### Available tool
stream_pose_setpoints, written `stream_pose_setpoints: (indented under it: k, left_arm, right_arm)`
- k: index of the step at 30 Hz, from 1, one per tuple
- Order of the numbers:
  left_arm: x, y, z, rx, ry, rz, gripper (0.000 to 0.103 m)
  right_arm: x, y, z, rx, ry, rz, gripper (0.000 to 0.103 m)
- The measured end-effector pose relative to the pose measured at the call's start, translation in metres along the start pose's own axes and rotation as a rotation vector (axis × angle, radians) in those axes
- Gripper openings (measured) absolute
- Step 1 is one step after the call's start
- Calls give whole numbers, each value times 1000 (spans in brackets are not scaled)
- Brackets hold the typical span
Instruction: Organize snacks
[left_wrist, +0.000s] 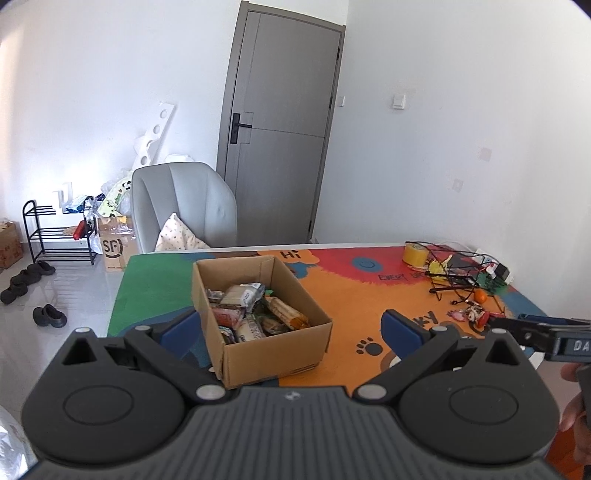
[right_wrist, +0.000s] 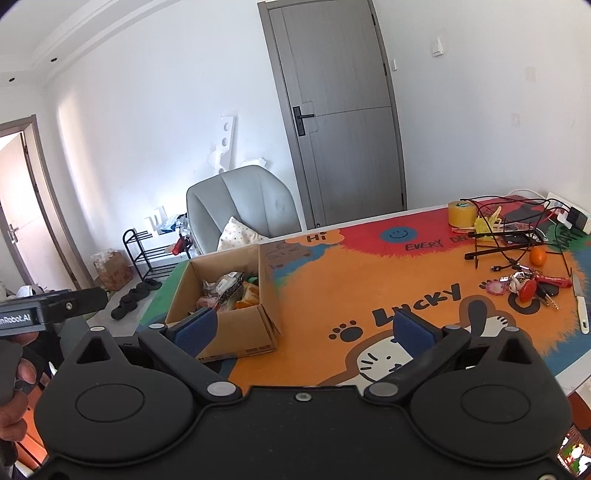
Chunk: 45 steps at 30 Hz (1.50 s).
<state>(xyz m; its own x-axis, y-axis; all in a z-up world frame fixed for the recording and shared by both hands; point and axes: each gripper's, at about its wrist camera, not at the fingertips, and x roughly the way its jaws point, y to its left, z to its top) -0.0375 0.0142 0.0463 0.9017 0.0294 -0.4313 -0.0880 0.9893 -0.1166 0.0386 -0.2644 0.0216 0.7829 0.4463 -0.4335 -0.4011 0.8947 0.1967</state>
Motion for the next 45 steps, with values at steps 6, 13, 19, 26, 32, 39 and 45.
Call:
stream_pose_setpoints:
  k: [6, 13, 19, 26, 32, 39, 45]
  left_arm:
    - [2, 0, -1, 17, 17, 22, 103]
    - [5, 1, -4, 33, 38, 25, 103]
    - [5, 1, -6, 40, 45, 24, 103]
    - [6, -1, -7, 41, 49, 25, 103]
    - [6, -1, -6, 43, 49, 24, 103]
    - [6, -1, -6, 42, 48, 23, 103]
    - [7, -1, -7, 45, 46, 23, 103]
  right_arm:
    - [5, 1, -3, -4, 27, 12, 103]
    - [8, 2, -6, 1, 43, 16, 103]
    - [8, 3, -6, -4, 48, 15, 103]
    - [8, 3, -6, -3, 48, -2, 103]
    - [7, 4, -6, -7, 47, -3, 103]
    - [7, 2, -6, -4, 46, -2, 103]
    - [9, 2, -6, -11, 52, 3, 103]
